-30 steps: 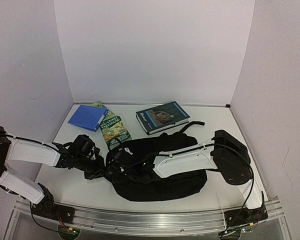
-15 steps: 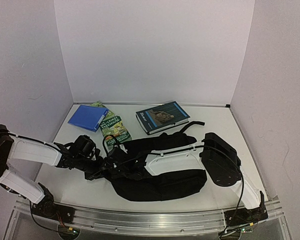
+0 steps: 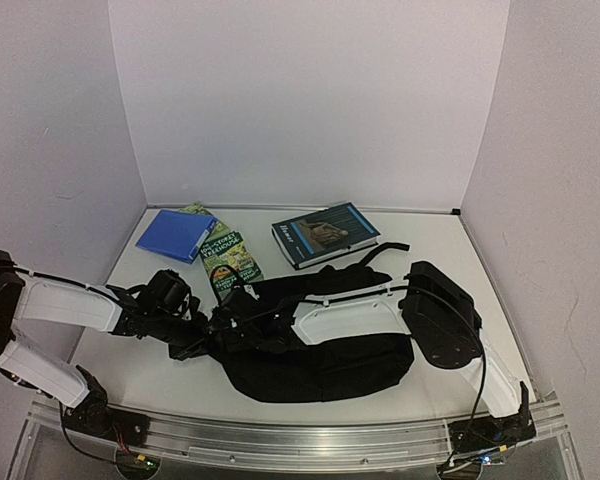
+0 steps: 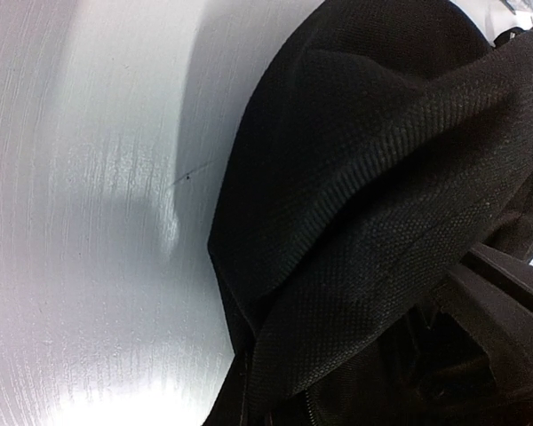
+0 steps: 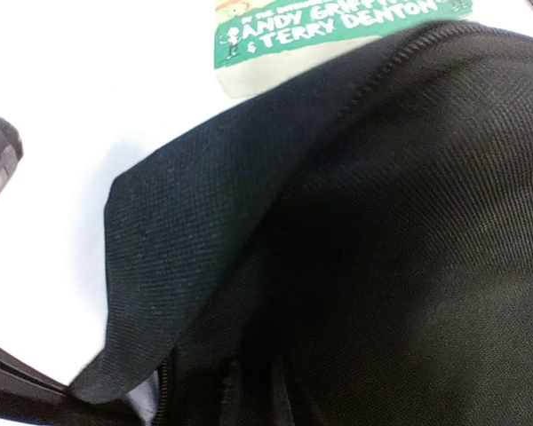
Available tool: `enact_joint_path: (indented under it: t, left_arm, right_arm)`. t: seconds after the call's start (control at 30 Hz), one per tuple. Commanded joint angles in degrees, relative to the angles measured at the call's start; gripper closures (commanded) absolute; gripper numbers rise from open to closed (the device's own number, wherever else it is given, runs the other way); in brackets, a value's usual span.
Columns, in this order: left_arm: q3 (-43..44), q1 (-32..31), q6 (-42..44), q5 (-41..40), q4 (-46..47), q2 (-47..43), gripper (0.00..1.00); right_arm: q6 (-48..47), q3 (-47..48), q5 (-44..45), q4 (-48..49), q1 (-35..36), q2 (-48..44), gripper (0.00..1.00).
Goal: Pack the student bag
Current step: Unzip the student bag at the center of the board.
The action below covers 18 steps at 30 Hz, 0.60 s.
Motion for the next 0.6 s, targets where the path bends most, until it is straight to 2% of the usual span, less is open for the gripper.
enact_joint_path:
  t: [0.0, 0.17, 0.3, 0.43, 0.57]
  left_arm:
    - [-0.2, -0.3, 0.1, -0.7, -3.1, -0.9, 1.00]
    - [-0.3, -0.3, -0.7, -3.1, -5.3, -2.1, 0.99]
    - [-0.1, -0.3, 0.3, -3.3, -4.5, -2.3, 0.83]
    - [2.1, 0.4, 3.9, -3.6, -4.2, -2.1, 0.67]
    - [4.5, 2.3, 7.2, -3.7, -4.3, -1.7, 0.55]
  right_arm:
    - [-0.1, -1.0, 1.7, -0.9, -0.6, 1.1, 0.99]
    - [0.7, -5.4, 2.9, -0.9, -2.6, -2.7, 1.00]
    - [-3.8, -5.9, -0.8, 0.2, -3.3, -4.1, 0.99]
    - [-6.3, -5.8, -7.7, 2.9, -3.3, -5.0, 0.84]
    - [-6.5, -5.5, -10.8, 4.4, -3.3, -4.9, 0.71]
